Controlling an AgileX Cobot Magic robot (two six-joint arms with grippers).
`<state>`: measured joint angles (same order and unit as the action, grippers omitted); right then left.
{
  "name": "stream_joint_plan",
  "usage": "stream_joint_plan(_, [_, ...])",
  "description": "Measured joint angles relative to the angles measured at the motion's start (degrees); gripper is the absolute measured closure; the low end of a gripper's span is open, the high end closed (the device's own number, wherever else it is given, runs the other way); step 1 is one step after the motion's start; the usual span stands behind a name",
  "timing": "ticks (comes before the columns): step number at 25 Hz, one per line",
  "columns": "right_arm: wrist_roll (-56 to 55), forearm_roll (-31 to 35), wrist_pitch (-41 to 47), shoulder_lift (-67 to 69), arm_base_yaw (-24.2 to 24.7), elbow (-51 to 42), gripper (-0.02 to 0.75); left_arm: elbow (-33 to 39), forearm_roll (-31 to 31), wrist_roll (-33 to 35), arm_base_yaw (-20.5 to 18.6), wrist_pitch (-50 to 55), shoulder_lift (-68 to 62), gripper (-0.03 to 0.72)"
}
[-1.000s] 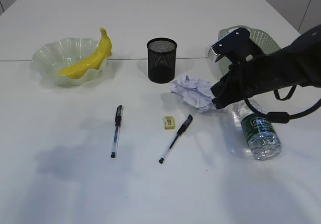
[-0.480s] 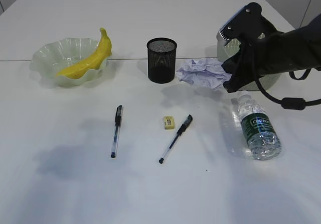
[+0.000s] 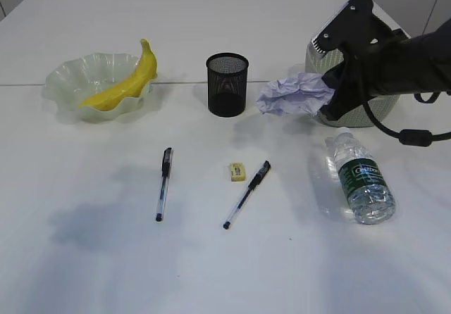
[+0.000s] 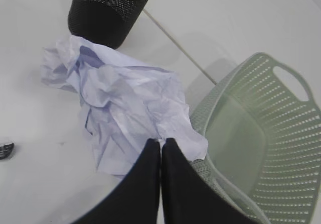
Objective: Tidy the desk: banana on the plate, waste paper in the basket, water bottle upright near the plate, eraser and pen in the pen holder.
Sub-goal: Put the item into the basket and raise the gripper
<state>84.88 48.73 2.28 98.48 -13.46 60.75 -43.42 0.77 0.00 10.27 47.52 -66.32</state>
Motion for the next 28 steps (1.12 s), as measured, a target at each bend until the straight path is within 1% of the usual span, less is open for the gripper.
stream_joint_plan(6, [0.93, 0.0, -4.99, 0.0, 0.0, 0.0, 0.753, 0.0, 0.0, 0.0, 0.0, 0.0, 0.0, 0.253])
stream_joint_plan(9, [3.13, 1.73, -7.87, 0.0, 0.0, 0.0, 0.753, 0.0, 0.0, 0.0, 0.0, 0.0, 0.0, 0.253])
stream_joint_plan(11, [6.01, 4.78, -10.13, 0.0, 0.0, 0.0, 0.753, 0.0, 0.0, 0.0, 0.0, 0.0, 0.0, 0.253])
stream_joint_plan(15, [13.88, 13.06, -15.56, 0.0, 0.0, 0.0, 0.753, 0.0, 0.0, 0.0, 0.0, 0.0, 0.0, 0.253])
stream_joint_plan(19, [18.4, 17.77, -19.64, 0.0, 0.0, 0.0, 0.753, 0.0, 0.0, 0.0, 0.0, 0.0, 0.0, 0.253])
stream_joint_plan(24, [19.12, 18.66, -22.06, 0.0, 0.0, 0.0, 0.753, 0.0, 0.0, 0.0, 0.0, 0.0, 0.0, 0.253])
stream_joint_plan(28, [19.25, 18.79, -22.06, 0.0, 1.44, 0.0, 0.753, 0.0, -0.03, 0.0, 0.0, 0.0, 0.0, 0.253])
